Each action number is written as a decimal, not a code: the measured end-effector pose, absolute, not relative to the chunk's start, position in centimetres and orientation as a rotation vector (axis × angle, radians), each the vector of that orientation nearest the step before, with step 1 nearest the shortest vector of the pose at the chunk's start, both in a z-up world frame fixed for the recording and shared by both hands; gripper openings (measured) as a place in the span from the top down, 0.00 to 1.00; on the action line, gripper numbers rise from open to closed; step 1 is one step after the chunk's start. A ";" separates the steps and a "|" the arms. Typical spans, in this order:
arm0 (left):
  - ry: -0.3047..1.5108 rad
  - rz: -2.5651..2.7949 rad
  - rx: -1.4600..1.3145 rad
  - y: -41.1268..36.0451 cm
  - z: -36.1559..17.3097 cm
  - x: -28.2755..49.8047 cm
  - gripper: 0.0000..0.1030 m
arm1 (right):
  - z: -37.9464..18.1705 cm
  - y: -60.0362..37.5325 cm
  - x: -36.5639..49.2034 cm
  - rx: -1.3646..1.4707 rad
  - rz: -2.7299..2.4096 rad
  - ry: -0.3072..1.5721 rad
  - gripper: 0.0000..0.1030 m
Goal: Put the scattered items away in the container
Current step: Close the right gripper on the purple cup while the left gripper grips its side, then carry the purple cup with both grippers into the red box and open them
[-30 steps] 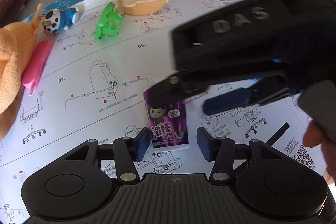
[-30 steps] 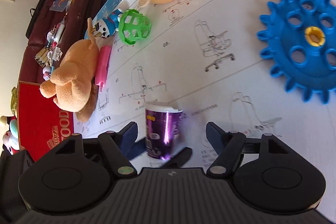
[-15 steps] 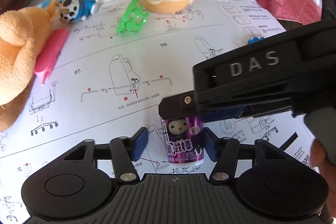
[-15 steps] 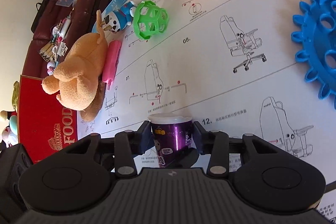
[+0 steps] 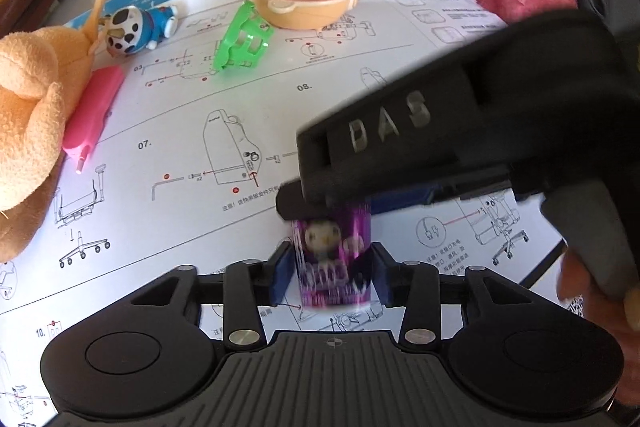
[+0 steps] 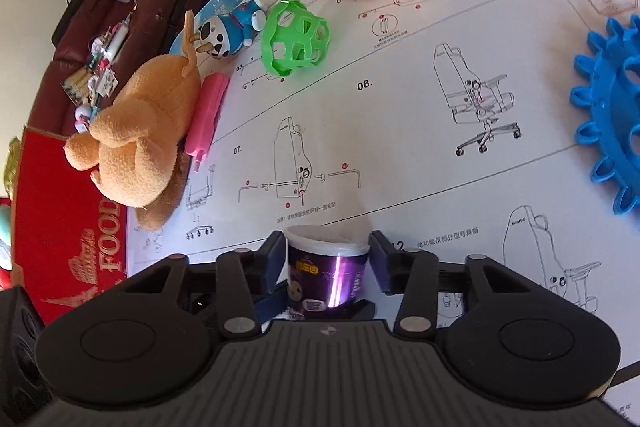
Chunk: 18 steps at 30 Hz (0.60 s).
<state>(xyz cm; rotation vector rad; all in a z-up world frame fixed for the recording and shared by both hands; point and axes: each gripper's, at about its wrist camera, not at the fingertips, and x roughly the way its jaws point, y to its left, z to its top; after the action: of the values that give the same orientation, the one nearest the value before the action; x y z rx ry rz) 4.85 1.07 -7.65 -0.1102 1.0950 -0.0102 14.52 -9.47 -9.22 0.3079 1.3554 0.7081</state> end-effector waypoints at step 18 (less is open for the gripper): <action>1.031 -0.004 -0.136 1.5 -4.7 1.1 0.61 | -6.1 -10.0 11.0 0.329 0.751 1.325 0.52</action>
<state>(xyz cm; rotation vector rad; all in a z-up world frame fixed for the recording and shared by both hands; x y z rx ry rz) 1.11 1.49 -4.69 -0.1355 1.0309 -0.0037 11.03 -10.03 -6.09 0.3294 1.3246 0.7509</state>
